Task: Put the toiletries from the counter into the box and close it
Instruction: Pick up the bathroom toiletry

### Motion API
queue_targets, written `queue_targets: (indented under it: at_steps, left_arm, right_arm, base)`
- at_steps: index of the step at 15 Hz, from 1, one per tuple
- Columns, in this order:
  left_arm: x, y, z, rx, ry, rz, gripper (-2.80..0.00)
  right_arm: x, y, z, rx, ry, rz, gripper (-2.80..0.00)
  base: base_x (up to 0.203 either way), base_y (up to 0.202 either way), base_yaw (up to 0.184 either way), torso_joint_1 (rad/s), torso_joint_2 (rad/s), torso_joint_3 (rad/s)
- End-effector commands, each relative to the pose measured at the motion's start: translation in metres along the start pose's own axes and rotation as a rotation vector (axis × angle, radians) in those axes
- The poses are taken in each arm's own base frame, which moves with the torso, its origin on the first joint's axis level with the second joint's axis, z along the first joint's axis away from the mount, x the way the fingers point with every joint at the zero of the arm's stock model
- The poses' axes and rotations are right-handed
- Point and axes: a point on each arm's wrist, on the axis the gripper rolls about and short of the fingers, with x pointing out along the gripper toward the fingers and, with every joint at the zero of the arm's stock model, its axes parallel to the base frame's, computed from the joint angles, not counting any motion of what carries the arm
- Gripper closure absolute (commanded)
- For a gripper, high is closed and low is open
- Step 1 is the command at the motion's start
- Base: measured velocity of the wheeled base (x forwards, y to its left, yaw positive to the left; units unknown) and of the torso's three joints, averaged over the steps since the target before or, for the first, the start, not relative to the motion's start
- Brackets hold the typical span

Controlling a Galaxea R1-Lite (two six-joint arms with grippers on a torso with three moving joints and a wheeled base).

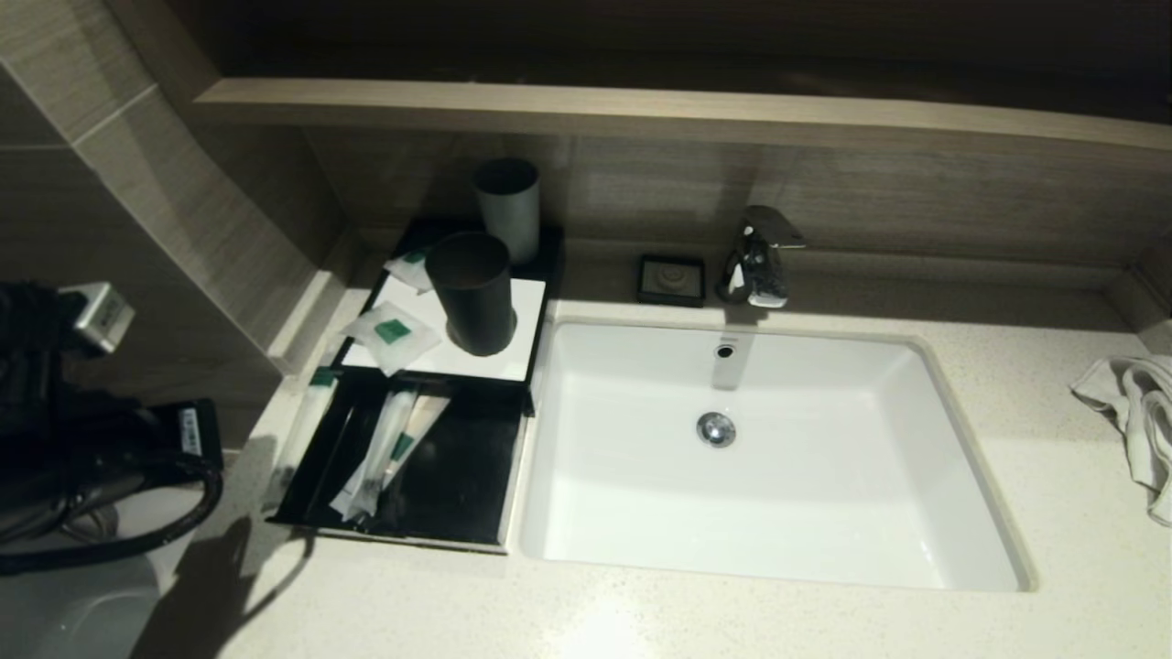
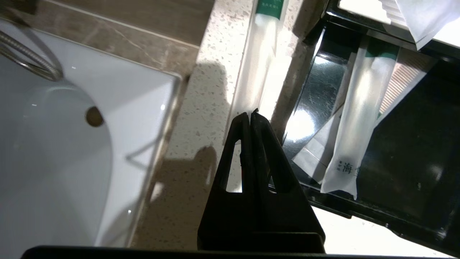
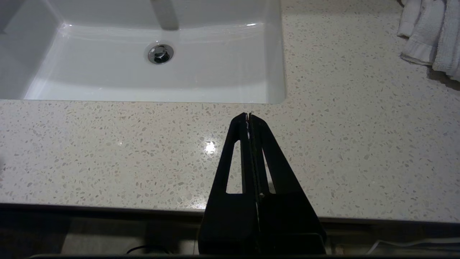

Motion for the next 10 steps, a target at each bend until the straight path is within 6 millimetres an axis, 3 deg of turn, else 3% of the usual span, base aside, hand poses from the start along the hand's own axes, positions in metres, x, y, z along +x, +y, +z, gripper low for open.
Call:
queue_targets:
  at_steps: [1, 10]
  left_arm:
    - [0.011, 0.008, 0.000, -0.026, 0.034, -0.031, 0.00]
    - [0.042, 0.012, 0.002, -0.056, 0.053, -0.099, 0.00]
  right_arm:
    - [0.000, 0.000, 0.000, 0.001, 0.000, 0.000, 0.00]
    - [0.000, 0.000, 0.000, -0.001, 0.000, 0.000, 0.00]
  base:
    - [0.000, 0.000, 0.000, 0.000, 0.00, 0.000]
    - [0.000, 0.000, 0.000, 0.000, 0.00, 0.000]
